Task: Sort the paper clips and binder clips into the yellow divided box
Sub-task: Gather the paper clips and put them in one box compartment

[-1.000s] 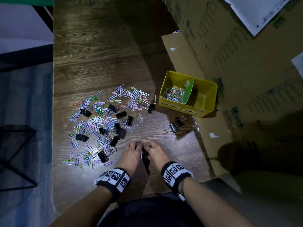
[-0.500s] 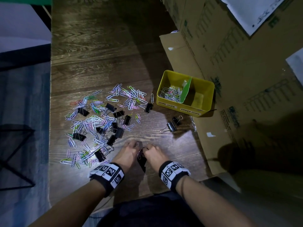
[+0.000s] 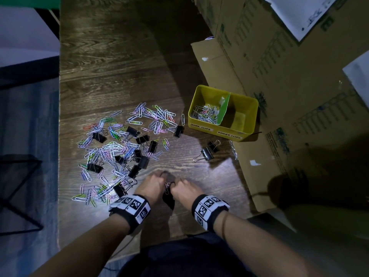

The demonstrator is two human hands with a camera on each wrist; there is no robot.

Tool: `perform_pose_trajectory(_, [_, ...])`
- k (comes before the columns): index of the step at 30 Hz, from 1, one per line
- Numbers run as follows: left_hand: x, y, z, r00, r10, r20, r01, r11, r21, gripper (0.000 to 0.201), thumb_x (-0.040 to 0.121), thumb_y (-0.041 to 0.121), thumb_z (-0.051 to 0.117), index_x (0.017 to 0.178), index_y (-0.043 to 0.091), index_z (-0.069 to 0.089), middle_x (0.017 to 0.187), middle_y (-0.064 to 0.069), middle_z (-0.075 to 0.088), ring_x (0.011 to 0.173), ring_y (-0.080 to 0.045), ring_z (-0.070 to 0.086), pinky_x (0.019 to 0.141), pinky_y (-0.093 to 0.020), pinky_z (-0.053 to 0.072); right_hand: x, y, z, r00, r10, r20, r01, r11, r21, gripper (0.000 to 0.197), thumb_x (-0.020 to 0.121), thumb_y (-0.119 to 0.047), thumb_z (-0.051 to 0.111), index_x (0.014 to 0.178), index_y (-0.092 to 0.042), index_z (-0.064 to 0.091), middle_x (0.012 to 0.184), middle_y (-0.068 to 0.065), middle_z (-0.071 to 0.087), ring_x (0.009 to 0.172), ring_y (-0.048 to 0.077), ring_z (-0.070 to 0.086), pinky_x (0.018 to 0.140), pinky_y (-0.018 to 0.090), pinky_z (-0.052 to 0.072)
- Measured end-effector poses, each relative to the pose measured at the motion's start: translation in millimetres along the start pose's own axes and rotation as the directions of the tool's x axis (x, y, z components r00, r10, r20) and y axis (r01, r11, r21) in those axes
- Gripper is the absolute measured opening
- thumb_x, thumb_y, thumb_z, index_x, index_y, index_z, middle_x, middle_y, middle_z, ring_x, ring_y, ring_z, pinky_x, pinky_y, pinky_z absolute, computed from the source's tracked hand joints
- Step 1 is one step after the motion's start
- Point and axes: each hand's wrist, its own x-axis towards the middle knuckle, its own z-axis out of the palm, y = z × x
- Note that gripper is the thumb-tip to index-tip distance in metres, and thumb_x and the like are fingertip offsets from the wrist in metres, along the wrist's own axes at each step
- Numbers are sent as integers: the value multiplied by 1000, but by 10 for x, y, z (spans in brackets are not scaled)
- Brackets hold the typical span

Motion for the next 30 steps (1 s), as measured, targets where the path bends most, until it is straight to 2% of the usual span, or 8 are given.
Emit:
perform_pose_trajectory(4, [38,-63,6,997,-69,-35,65,992,-107,25,78,-1,56,100,2,66,106,-19,65,92,-32,62,80,-35,48,56,25,-72,998,7,56,-11,997,73,22,92,0,47,108,7,61,107,24,61,100,37,60,81,40,48])
perform_pose_trajectory(7, [58,-165,-40,988,-145,-47,131,965,-226,17,75,8,67,91,9,72,92,-7,71,82,-20,64,74,-19,46,93,98,-107,985,135,106,-158,956,247,24,94,-5,44,105,5,63,93,19,63,92,33,63,76,34,51])
perform_pose_trajectory(9, [72,-225,-82,975,-215,-58,179,914,-364,11,70,6,73,80,11,73,75,5,67,63,1,60,61,-3,39,108,195,-77,958,267,105,-286,855,433,23,92,-16,54,100,1,67,82,11,62,81,26,63,63,25,47])
perform_pose_trajectory(11, [105,-268,-120,950,-311,23,274,799,-536,16,69,0,75,70,16,70,59,8,64,45,6,52,49,-5,38,115,304,-23,921,382,83,-342,686,642,20,84,-21,67,96,-5,70,86,9,69,73,19,61,62,25,49])
perform_pose_trajectory(16, [283,-258,-409,939,-316,137,289,507,-812,16,67,-5,76,69,9,69,60,-3,68,53,-14,58,61,-24,49,-17,505,-182,863,504,37,-205,284,937,14,71,-7,77,72,-17,69,77,10,72,65,19,65,74,46,58])
perform_pose_trajectory(21, [793,81,-996,973,-218,78,169,438,-883,15,70,-5,72,80,6,68,59,4,67,50,-6,56,52,-18,47,-180,656,-657,792,599,-118,22,165,986,22,74,-3,77,70,-23,69,70,3,71,59,15,65,67,36,60])
perform_pose_trajectory(27, [1528,704,-1445,984,-125,-127,-38,550,-834,14,71,-2,74,84,3,70,61,-2,66,48,-4,57,53,-21,50,-226,1034,-1285,668,690,-278,217,177,960,11,76,2,72,74,-9,70,52,-8,65,47,3,57,55,19,51])
perform_pose_trajectory(30, [1814,833,-1445,993,-6,-119,-64,814,-577,17,73,10,76,90,10,72,72,1,67,57,-2,58,62,-21,49,-148,1301,-1479,616,721,-318,190,257,948,13,77,0,72,74,-12,69,53,-9,65,50,4,60,57,19,52])
